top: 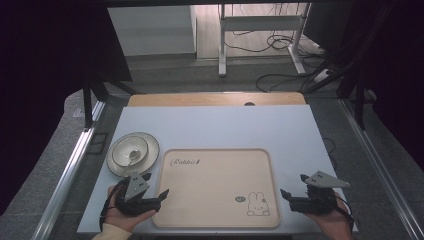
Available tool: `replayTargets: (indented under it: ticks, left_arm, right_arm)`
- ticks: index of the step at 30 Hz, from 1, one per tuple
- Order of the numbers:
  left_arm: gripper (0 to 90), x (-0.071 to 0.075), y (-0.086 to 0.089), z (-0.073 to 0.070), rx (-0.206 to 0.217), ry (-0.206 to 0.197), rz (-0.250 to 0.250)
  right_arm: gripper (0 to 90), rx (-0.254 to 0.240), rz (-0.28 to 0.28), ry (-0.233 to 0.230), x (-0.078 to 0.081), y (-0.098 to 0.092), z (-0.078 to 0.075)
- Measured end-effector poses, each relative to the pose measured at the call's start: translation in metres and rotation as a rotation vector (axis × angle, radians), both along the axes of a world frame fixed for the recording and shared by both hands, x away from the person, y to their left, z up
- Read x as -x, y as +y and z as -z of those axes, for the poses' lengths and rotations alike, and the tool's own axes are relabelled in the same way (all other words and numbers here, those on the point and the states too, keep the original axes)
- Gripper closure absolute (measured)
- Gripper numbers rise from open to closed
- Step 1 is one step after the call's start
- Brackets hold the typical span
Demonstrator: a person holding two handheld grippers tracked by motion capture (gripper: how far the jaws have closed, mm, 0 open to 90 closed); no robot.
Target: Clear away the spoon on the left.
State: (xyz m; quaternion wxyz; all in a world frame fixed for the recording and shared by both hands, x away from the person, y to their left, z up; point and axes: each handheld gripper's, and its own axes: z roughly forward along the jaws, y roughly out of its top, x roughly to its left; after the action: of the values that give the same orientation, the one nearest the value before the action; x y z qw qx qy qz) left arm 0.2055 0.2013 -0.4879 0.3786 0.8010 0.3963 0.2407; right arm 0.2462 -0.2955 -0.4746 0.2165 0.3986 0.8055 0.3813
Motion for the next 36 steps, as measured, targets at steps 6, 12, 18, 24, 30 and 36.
replayTargets:
  ticks: [6, 12, 18, 24, 30, 36]
  left_arm:
    - [23.0, 0.001, -0.002, 0.000, -0.028, -0.007, 0.010]
    - [28.5, 0.007, -0.002, -0.006, -0.053, -0.020, 0.040]
    - [26.8, 0.012, 0.000, -0.021, -0.097, -0.091, 0.038]
    - [24.8, 0.012, 0.008, -0.028, -0.087, -0.121, -0.007]
    - [24.4, 0.012, 0.018, -0.034, -0.071, -0.145, -0.039]
    - [23.8, 0.010, 0.023, -0.037, -0.061, -0.156, -0.064]
  right_arm:
    - [15.3, 0.000, -0.003, -0.006, -0.001, 0.000, 0.000]
    - [15.4, -0.006, 0.000, -0.001, -0.002, -0.003, 0.000]
    - [15.3, -0.016, -0.002, -0.005, -0.005, 0.000, -0.001]
    - [15.3, -0.014, -0.007, -0.005, -0.004, 0.000, -0.001]
    - [15.3, -0.011, -0.010, -0.006, -0.005, 0.002, -0.001]
    - [15.4, -0.016, 0.004, -0.005, -0.004, 0.000, -0.001]
